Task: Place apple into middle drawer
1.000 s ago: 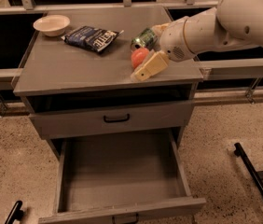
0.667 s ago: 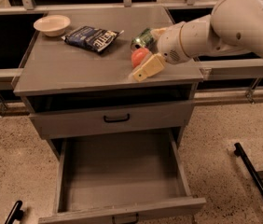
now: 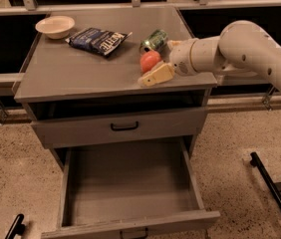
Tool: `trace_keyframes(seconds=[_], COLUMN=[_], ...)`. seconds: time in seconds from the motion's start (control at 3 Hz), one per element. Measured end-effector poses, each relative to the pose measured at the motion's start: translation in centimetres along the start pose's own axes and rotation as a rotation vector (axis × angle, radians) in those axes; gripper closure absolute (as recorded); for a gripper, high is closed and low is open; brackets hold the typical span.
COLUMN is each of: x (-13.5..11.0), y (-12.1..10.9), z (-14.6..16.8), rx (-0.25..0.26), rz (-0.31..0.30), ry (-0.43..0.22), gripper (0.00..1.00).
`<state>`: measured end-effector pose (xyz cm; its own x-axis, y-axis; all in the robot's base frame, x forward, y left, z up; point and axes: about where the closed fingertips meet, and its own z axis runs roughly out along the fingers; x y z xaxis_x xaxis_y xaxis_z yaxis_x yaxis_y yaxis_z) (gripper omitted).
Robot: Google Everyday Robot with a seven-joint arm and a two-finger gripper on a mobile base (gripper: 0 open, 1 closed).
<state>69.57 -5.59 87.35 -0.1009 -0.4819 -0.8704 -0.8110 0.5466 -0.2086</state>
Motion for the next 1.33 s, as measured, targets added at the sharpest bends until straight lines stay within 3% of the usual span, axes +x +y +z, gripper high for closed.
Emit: trace_keyframes(seconds=[0.67,1.33], x=[0.2,-0.3], y=[0.0,-0.2], z=[0.4,2.8], rx=[-0.011,-0.026], rz=[0.008,0.051], ry=[0.005,-0.075], gripper=[0.00,0.50])
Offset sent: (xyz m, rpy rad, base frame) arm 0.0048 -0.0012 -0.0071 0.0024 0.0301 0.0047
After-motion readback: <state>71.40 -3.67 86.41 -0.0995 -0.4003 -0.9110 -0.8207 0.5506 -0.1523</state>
